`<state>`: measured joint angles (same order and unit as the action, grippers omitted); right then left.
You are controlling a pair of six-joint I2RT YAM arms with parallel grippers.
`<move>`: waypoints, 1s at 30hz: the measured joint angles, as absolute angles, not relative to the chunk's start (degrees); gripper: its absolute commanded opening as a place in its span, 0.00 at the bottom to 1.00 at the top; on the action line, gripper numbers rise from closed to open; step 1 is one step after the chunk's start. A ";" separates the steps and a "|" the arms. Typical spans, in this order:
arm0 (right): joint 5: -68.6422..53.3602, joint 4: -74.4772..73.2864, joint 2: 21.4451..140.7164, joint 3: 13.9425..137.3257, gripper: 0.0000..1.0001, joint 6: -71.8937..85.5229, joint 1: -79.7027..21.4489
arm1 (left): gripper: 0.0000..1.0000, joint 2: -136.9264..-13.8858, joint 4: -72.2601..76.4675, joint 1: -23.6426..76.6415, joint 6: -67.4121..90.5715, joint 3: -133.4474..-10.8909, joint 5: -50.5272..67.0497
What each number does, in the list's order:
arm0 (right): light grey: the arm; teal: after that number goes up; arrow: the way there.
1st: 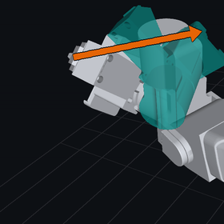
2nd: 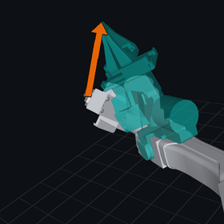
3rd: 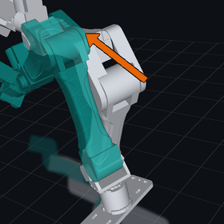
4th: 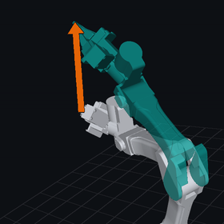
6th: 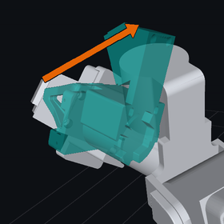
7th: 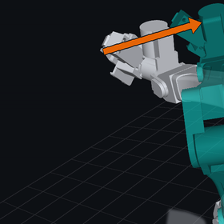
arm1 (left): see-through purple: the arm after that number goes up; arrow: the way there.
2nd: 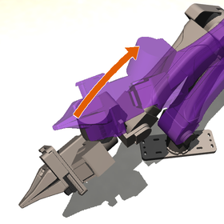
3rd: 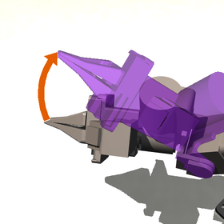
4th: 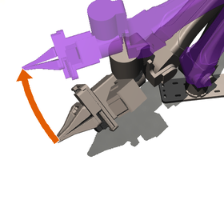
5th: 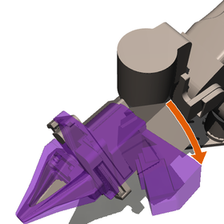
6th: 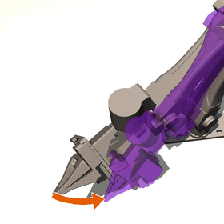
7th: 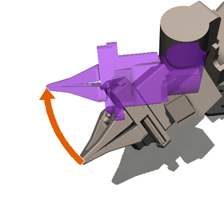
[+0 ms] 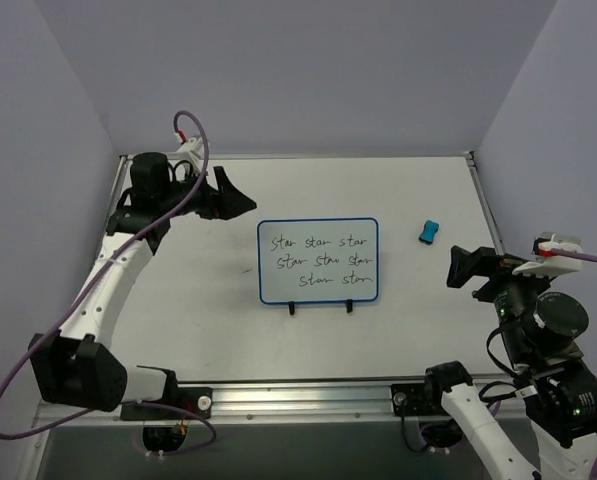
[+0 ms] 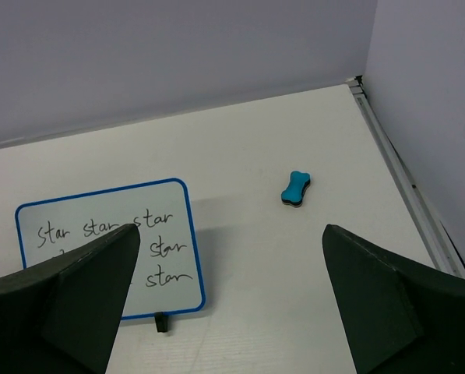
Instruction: Erase the whiteboard
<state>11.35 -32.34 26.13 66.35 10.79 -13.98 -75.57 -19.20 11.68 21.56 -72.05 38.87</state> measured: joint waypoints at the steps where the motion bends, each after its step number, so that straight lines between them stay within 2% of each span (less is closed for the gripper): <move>1: 10.41 -32.34 25.89 66.37 1.00 10.79 -13.98 | 0.94 -77.23 -17.72 9.98 21.98 -72.16 41.30; 6: 6.13 -32.25 24.91 66.35 1.00 10.76 -13.98 | 0.94 -88.51 -12.53 3.27 22.28 -75.55 52.49; 12: 2.59 -31.57 24.82 66.30 1.00 10.48 -13.98 | 0.94 -99.79 -9.65 3.57 19.79 -77.80 63.83; 20: -2.02 -29.39 24.84 64.31 1.00 11.99 -13.98 | 0.94 -108.73 -14.33 4.60 12.16 -82.85 67.85; 23: -3.29 -29.15 24.91 63.46 1.00 12.36 -13.98 | 1.00 -111.98 -17.30 6.13 8.67 -84.47 69.04; 25: -3.68 -29.02 25.04 63.37 1.00 12.53 -13.98 | 0.83 -113.86 -19.18 7.27 7.25 -84.49 69.84; 30: -4.40 -28.64 25.45 63.37 1.00 12.69 -13.98 | 0.67 -116.68 -23.77 9.32 4.12 -84.49 71.09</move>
